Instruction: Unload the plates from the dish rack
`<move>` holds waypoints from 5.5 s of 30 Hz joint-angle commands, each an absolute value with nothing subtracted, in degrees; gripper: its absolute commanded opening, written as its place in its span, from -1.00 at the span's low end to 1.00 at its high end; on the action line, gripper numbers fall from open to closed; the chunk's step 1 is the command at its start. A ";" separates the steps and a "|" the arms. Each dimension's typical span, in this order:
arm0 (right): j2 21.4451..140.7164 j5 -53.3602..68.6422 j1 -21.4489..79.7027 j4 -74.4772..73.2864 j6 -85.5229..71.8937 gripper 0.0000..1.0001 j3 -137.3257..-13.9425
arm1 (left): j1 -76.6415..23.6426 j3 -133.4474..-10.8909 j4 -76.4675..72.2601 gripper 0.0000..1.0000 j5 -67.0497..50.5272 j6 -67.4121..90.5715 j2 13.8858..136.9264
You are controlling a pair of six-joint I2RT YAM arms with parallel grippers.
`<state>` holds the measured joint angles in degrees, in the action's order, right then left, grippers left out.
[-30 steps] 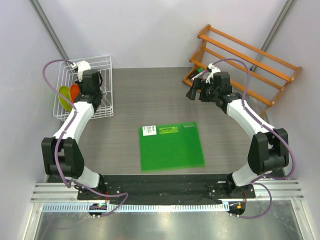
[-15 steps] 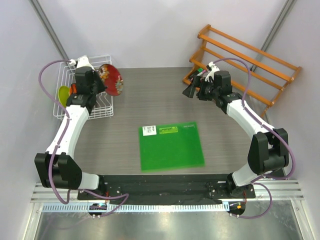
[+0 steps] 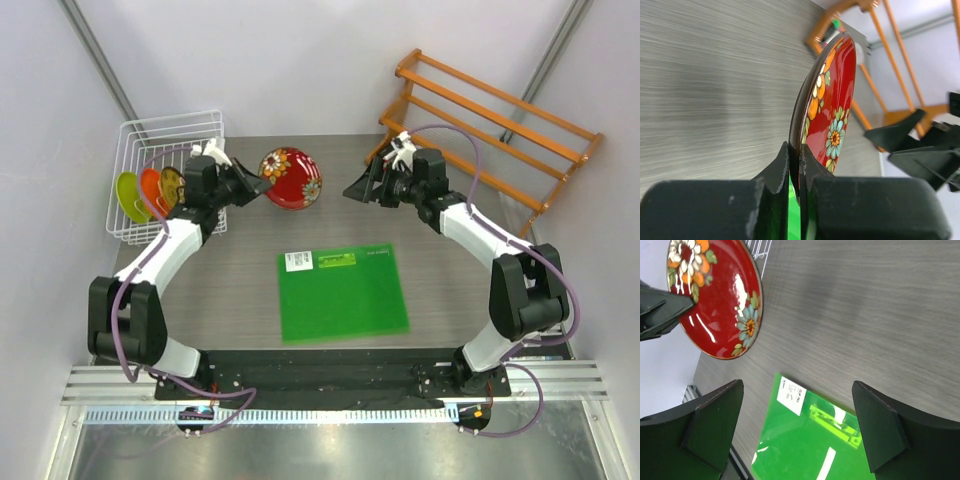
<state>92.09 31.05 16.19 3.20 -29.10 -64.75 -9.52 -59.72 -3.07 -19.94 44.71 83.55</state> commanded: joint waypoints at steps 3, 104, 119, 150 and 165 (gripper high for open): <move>93.60 34.89 17.31 10.45 -32.34 0.90 -63.72 | -13.53 -60.73 -18.63 -1.00 -25.93 50.97 86.30; 103.20 6.43 13.36 -15.82 -21.27 0.18 -74.80 | -0.53 -61.61 4.31 0.99 27.33 19.25 80.59; 94.83 6.06 13.45 -15.56 -20.04 0.21 -72.42 | 4.83 -66.00 -4.04 0.99 28.65 18.28 93.76; 99.93 8.53 13.45 -15.29 -19.42 0.20 -73.48 | 7.82 -71.10 -3.43 -0.96 28.21 18.63 103.45; 97.47 9.67 13.45 -15.64 -19.86 0.20 -71.90 | 5.98 -70.14 -0.18 -1.00 28.48 12.22 91.33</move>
<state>100.33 8.51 13.06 -15.94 -20.23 -72.34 6.37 -69.01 1.13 25.50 12.99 98.67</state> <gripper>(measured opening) 0.599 0.061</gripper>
